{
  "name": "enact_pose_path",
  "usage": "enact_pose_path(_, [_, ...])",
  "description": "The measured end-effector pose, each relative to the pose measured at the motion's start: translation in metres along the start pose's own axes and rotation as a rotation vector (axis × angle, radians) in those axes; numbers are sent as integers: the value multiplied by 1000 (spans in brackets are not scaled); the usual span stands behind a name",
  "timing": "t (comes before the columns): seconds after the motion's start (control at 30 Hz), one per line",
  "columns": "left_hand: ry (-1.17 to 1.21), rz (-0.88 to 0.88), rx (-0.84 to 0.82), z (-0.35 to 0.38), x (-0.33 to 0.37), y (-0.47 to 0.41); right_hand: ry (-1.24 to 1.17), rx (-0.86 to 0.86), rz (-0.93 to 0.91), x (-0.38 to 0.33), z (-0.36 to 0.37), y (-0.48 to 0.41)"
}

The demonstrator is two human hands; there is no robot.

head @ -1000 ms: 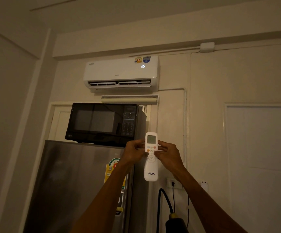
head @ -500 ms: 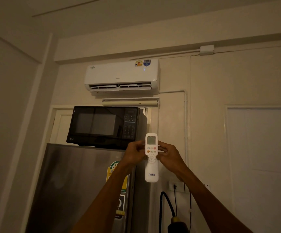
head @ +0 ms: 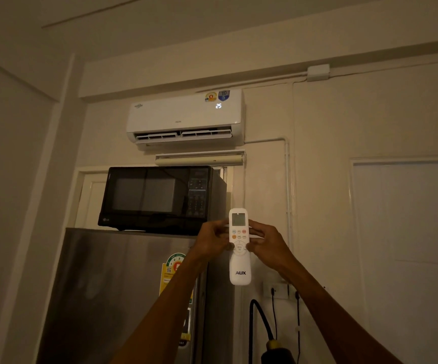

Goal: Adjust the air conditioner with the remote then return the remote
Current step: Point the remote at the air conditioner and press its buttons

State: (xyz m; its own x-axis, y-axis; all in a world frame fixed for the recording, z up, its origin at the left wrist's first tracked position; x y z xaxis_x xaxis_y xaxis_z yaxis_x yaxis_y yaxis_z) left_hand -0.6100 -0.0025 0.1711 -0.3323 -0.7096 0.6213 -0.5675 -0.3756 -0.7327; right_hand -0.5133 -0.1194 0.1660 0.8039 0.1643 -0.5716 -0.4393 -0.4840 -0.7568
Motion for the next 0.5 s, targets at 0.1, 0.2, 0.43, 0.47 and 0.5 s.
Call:
enact_pose_path(0.1, [1,9,6,10,-4,-10,-13,6,10,15,-5,-10])
enact_pose_path(0.2, [-24,2,15,25,-9,-22,-16,10,3,31,-13,-20])
enact_pose_path(0.43, [0,-42,18,87,-24,-56,-36,6,7,87,-49,-44])
enact_pose_path(0.47, [4,-44,10,99,-25,-61,-37,4,15,97,-57,-48])
enact_pose_path(0.5, [6,-46,3,111,-27,-67,-42,3,21,108,-65,-52])
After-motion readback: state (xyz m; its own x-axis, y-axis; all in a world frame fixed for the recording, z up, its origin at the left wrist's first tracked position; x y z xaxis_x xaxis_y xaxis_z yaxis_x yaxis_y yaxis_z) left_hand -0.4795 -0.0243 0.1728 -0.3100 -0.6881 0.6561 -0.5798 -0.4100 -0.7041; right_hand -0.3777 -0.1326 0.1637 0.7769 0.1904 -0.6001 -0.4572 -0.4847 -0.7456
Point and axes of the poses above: each hand's wrist, its own y-axis away from the middle knuckle, its own z-axis out of the palm, x = y × z, the point moved 3 cm from there along -y, towards the middle knuckle, and after that the axes turned 4 degrees about x, right-handed, at the moved point
